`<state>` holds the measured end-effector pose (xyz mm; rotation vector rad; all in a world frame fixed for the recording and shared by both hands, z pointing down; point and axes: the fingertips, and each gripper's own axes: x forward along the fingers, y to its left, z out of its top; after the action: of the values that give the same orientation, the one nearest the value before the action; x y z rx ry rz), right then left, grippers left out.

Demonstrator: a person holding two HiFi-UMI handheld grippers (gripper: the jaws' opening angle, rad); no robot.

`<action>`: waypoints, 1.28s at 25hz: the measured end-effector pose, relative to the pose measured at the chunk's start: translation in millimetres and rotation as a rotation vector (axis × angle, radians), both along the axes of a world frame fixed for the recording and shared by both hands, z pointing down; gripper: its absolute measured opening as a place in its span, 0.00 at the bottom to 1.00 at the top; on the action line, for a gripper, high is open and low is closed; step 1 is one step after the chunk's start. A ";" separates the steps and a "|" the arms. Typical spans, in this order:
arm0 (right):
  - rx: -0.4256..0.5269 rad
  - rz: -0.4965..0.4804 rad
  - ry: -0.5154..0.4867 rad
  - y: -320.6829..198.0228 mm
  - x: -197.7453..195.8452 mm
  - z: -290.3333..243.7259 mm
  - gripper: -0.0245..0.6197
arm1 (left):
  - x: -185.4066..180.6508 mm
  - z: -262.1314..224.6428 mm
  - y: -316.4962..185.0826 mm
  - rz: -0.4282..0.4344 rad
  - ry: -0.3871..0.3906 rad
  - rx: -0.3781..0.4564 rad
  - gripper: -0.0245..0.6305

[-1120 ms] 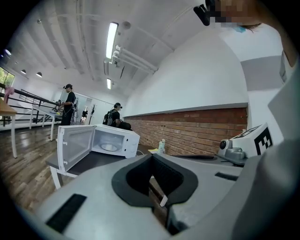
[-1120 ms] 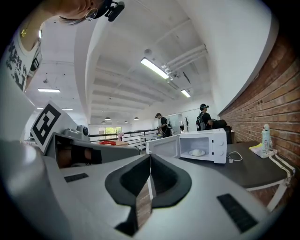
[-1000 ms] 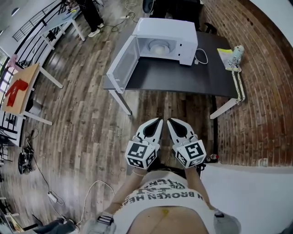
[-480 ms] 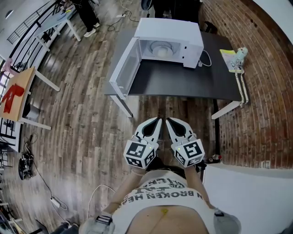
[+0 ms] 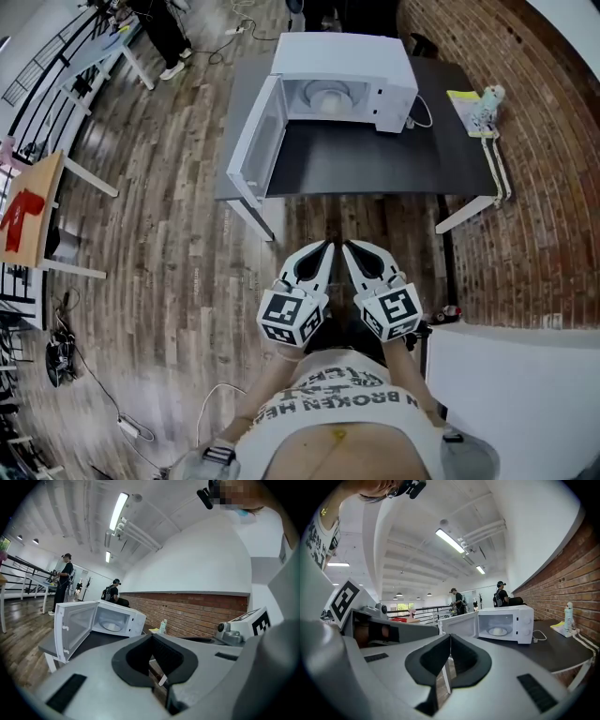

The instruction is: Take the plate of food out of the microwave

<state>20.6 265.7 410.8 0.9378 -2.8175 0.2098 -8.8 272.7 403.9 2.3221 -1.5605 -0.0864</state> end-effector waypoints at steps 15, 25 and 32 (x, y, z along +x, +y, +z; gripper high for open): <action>-0.002 -0.058 -0.004 -60.3 -34.1 2.8 0.05 | -27.1 6.6 -51.4 -0.059 0.018 -0.014 0.05; 0.012 -0.093 -0.053 -147.1 -36.0 -10.3 0.05 | -31.0 -6.9 -136.1 -0.099 -0.007 0.001 0.05; 0.022 -0.109 -0.068 -207.2 -21.5 -18.9 0.05 | -16.5 -15.0 -196.1 -0.120 -0.037 0.011 0.05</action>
<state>-0.8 58.5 392.0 0.7925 -2.9286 0.1999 -25.2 76.7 388.9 2.2492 -1.7207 -0.0822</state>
